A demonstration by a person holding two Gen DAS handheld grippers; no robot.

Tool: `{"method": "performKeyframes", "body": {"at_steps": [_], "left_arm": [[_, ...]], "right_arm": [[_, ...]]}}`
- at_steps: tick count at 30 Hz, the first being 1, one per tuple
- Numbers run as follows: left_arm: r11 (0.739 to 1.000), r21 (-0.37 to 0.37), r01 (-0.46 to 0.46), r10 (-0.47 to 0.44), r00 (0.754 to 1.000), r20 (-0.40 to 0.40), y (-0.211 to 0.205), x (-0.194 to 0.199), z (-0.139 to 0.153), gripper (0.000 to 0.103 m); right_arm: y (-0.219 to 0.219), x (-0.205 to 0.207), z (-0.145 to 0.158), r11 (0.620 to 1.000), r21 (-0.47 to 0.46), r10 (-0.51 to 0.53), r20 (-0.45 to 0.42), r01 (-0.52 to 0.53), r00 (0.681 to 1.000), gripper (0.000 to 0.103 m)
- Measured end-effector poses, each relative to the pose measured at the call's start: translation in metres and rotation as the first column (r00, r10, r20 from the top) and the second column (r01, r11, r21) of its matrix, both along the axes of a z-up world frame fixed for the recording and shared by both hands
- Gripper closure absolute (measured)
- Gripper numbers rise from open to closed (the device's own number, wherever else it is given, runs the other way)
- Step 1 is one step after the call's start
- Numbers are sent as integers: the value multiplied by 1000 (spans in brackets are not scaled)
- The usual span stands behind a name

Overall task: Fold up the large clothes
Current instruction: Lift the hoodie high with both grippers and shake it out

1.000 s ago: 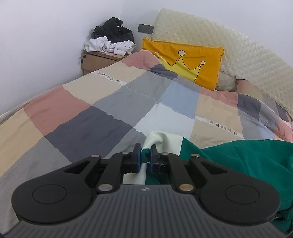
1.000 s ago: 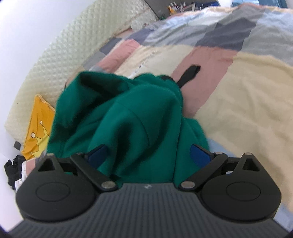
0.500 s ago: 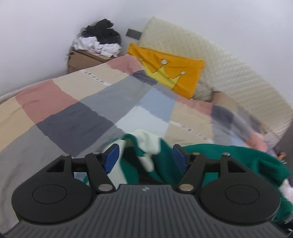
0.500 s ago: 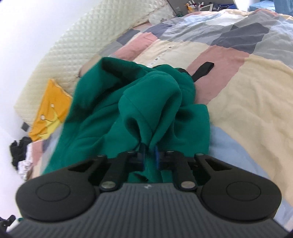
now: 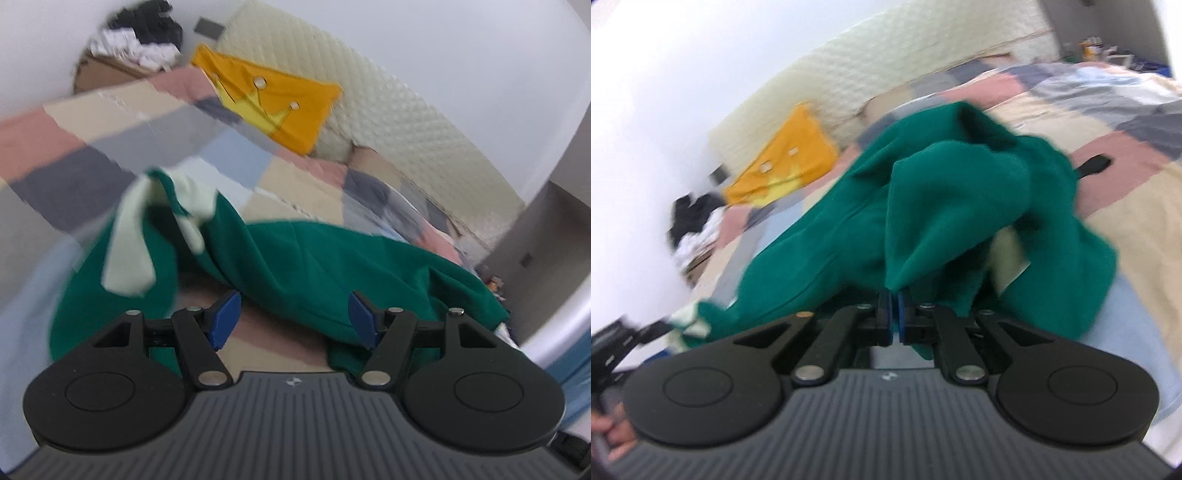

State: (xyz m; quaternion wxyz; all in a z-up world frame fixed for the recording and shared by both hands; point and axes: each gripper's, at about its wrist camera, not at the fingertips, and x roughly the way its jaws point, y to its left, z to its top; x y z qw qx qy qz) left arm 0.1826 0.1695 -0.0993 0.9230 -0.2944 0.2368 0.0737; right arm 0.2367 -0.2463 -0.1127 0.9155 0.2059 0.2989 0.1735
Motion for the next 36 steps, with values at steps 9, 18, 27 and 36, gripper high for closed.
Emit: {"method": "performKeyframes", "body": {"at_steps": [9, 18, 27, 36], "left_arm": [[993, -88, 73, -74, 997, -12, -6, 7, -15, 33], [975, -189, 115, -126, 991, -49, -3, 26, -44, 33], [949, -293, 115, -136, 989, -52, 5, 46, -67, 29], [935, -318, 155, -175, 984, -35, -14, 84, -77, 26]], "right_arm": [[60, -30, -11, 953, 31, 303, -58, -302, 951, 97], [115, -61, -24, 881, -147, 437, -117, -451, 892, 94], [66, -38, -11, 925, 103, 378, -133, -367, 916, 43], [-7, -13, 7, 948, 258, 209, -58, -187, 976, 18]]}}
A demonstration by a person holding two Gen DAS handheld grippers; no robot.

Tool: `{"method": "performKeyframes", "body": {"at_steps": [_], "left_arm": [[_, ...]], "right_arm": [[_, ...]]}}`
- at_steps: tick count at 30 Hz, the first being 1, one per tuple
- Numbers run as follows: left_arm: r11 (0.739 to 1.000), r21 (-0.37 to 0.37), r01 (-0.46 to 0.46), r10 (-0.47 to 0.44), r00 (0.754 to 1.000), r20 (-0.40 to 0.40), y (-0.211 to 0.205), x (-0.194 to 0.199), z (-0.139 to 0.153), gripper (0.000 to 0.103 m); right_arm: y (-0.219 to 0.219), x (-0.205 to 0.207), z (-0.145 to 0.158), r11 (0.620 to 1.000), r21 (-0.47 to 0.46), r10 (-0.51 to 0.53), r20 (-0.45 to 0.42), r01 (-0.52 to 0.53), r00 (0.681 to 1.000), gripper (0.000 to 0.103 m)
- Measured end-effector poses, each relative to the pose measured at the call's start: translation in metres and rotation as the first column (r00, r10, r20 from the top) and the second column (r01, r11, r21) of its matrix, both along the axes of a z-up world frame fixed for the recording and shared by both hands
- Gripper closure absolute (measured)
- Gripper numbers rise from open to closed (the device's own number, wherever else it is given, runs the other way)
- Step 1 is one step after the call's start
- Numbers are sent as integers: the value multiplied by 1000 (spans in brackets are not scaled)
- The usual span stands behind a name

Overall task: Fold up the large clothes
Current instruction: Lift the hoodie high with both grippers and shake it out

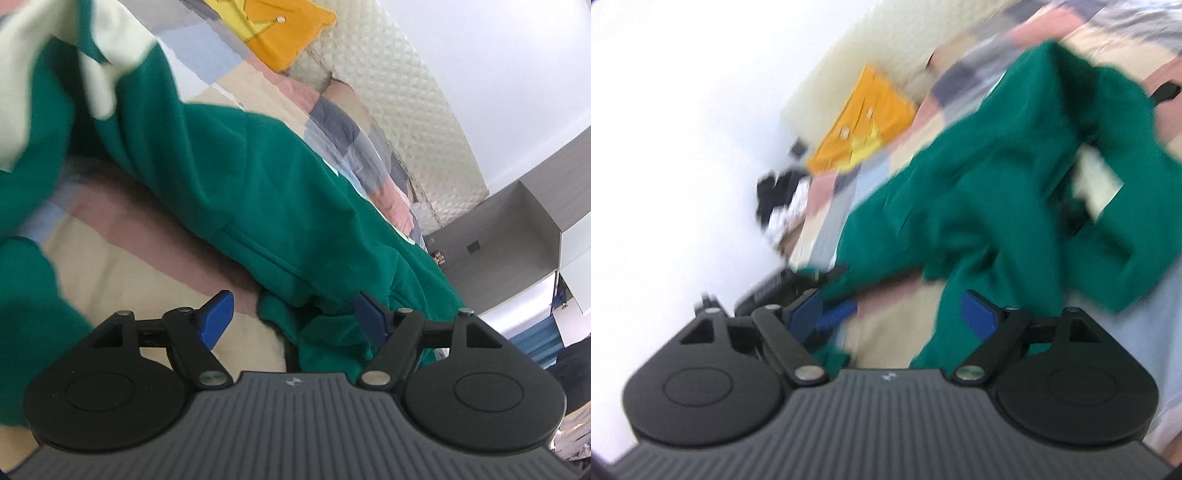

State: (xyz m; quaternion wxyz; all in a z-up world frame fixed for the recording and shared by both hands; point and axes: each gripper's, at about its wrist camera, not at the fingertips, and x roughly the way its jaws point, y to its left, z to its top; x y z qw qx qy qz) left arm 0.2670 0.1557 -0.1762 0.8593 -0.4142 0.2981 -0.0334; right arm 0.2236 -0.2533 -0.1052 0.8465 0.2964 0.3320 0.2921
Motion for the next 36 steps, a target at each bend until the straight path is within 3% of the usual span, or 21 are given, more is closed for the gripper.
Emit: {"method": "performKeyframes", "body": {"at_steps": [3, 6, 13, 20, 21, 24, 26, 30, 32, 36], "left_arm": [[999, -49, 24, -24, 1000, -9, -9, 20, -12, 26], [987, -153, 46, -48, 999, -4, -18, 41, -24, 26], [919, -379, 112, -107, 994, 35, -38, 78, -48, 19], [899, -424, 107, -99, 994, 42, -38, 109, -62, 21], [898, -430, 97, -86, 995, 45, -38, 113, -65, 22], [914, -402, 63, -71, 997, -5, -37, 122, -69, 49], [924, -375, 72, -76, 997, 6, -34, 124, -69, 66], [942, -331, 53, -47, 999, 25, -31, 124, -64, 74], [945, -326, 28, -7, 998, 65, -29, 117, -59, 84], [951, -309, -7, 57, 986, 155, -20, 92, -33, 89]], "right_arm": [[-19, 25, -1, 996, -17, -86, -8, 86, 996, 18], [-32, 57, -7, 979, -74, -192, -38, 189, 981, 18], [-43, 136, -25, 944, -110, -319, -50, 312, 947, 19], [-48, 169, -71, 932, -48, -363, -153, 360, 919, 18], [-44, 172, -74, 934, -65, -357, -145, 351, 923, 17], [-40, 176, -78, 943, -43, -333, -107, 330, 937, 19], [-38, 177, -77, 951, -14, -308, -90, 308, 947, 30], [-28, 178, -70, 967, -12, -256, -32, 256, 966, 74], [-26, 173, -63, 969, 4, -247, 9, 247, 969, 81], [-16, 148, -28, 980, 36, -198, 149, 194, 969, 84]]}}
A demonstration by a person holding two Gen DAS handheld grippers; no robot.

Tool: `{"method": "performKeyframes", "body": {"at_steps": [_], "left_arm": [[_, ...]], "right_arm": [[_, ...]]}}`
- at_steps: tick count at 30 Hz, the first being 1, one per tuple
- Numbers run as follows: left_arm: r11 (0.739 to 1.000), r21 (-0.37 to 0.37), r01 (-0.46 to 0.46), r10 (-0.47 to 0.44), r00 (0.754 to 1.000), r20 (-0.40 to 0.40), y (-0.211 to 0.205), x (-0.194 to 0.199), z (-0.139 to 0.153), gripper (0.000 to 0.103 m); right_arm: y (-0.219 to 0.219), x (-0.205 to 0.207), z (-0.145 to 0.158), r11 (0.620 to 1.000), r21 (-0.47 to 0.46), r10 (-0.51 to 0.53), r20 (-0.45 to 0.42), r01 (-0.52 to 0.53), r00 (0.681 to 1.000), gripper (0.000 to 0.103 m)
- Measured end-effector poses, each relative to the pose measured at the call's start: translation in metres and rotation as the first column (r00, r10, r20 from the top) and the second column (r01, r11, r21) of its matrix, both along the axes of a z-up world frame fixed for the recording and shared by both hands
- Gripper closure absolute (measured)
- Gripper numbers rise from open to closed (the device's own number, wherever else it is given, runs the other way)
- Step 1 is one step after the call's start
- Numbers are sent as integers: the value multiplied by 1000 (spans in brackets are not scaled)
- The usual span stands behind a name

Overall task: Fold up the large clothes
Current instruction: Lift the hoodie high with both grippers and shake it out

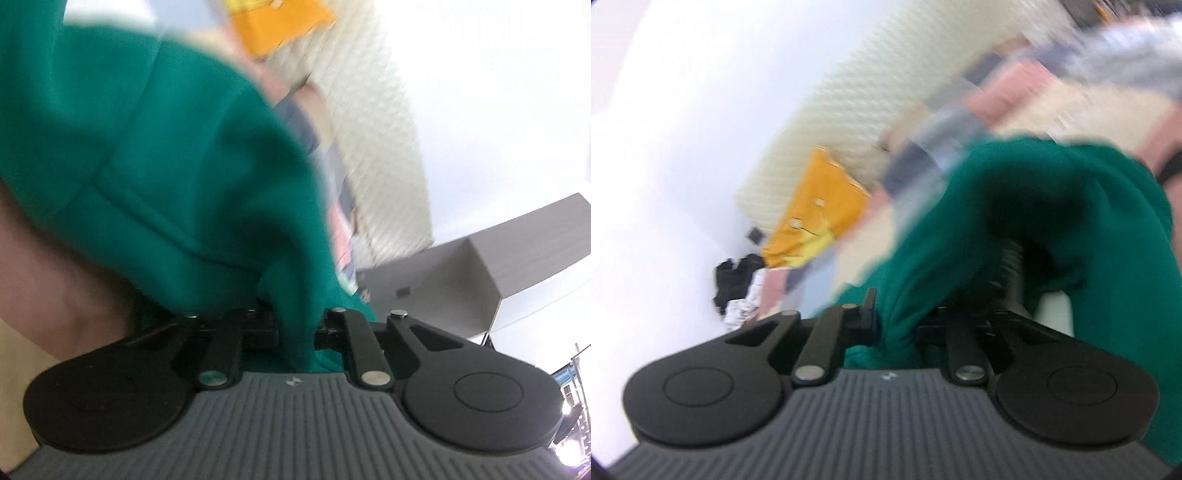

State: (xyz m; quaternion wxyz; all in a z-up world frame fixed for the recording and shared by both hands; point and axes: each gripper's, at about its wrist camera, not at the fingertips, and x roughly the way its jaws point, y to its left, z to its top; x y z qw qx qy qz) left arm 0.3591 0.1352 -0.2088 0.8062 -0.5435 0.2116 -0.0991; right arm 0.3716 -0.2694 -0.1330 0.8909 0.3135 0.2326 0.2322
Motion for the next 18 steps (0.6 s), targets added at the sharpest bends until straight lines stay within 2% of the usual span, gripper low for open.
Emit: {"method": "performKeyframes", "body": {"at_steps": [3, 7, 11, 13, 18], "left_arm": [[1000, -10, -29, 30, 996, 85, 12, -26, 35, 90], [997, 49, -63, 55, 987, 149, 23, -61, 92, 92], [987, 127, -102, 71, 970, 230, 24, -105, 151, 92], [984, 127, -124, 85, 958, 274, 25, -129, 177, 92], [971, 149, -188, 127, 929, 348, 5, -172, 279, 93]], "right_arm": [[4, -25, 28, 1000, -18, 20, 91, -18, 996, 85], [1, -55, 73, 999, 9, 35, 205, -38, 978, 86], [2, -84, 135, 996, -44, 87, 317, -77, 944, 86], [-1, -100, 168, 994, -63, 105, 365, -88, 925, 86], [-5, -143, 246, 989, -111, 142, 465, -102, 874, 86]]}}
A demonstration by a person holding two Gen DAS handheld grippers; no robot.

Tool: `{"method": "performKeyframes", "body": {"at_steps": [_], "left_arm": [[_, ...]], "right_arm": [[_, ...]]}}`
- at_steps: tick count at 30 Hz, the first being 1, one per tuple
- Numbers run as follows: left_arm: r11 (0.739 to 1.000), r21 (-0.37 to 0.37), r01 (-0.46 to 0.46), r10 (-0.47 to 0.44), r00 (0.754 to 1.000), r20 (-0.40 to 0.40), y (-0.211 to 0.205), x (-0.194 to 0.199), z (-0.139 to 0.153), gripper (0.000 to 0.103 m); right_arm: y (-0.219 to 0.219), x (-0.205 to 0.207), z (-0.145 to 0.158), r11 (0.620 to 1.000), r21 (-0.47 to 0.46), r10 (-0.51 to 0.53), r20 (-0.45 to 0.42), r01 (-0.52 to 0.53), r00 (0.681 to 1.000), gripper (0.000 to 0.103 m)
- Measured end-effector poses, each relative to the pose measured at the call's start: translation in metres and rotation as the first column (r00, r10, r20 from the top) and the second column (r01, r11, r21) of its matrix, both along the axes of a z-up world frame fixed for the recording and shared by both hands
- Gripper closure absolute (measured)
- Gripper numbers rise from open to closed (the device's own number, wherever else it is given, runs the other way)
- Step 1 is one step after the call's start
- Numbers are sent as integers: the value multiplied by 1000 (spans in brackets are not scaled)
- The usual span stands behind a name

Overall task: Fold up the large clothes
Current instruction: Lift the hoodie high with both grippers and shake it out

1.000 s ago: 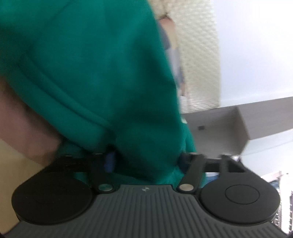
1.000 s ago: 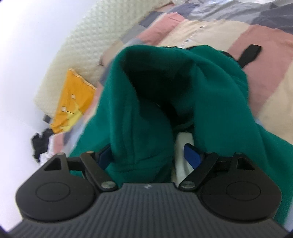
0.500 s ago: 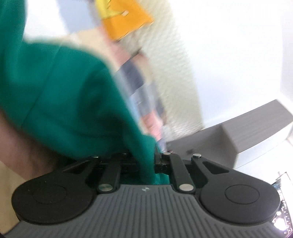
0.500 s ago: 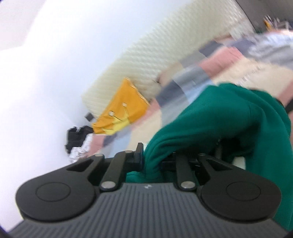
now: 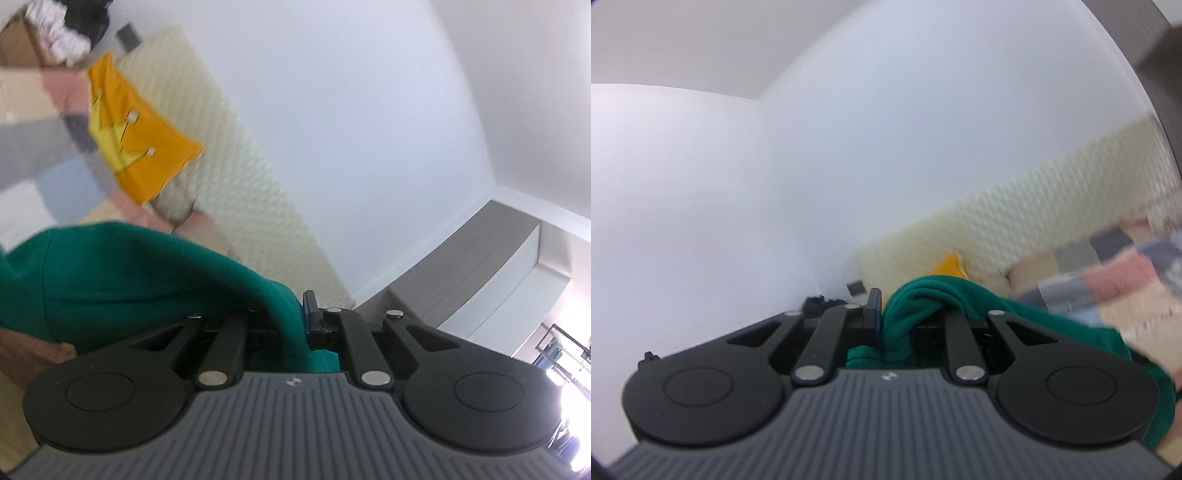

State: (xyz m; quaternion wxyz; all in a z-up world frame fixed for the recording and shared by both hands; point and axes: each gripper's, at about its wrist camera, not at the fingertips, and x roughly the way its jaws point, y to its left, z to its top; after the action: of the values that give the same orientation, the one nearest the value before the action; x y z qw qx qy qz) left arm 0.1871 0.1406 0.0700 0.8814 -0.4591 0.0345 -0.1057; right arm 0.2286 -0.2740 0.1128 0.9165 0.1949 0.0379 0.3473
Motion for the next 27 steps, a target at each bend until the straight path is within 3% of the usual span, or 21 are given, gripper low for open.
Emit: {"method": "performKeyframes", "body": {"at_steps": [11, 18, 23, 27], "left_arm": [[978, 167, -127, 90, 974, 209, -25, -136, 220, 93], [935, 276, -221, 133, 943, 306, -36, -185, 332, 93], [874, 386, -295, 185, 937, 297, -36, -167, 360, 92], [867, 407, -288, 217, 953, 213, -5, -95, 328, 92]], "right_arm": [[-25, -93, 157, 994, 78, 53, 201, -70, 978, 86], [-31, -119, 239, 989, 94, 83, 297, -115, 951, 86], [-15, -85, 263, 993, 69, 66, 297, -91, 952, 86], [8, -14, 243, 995, 54, 77, 175, -88, 981, 86]]}}
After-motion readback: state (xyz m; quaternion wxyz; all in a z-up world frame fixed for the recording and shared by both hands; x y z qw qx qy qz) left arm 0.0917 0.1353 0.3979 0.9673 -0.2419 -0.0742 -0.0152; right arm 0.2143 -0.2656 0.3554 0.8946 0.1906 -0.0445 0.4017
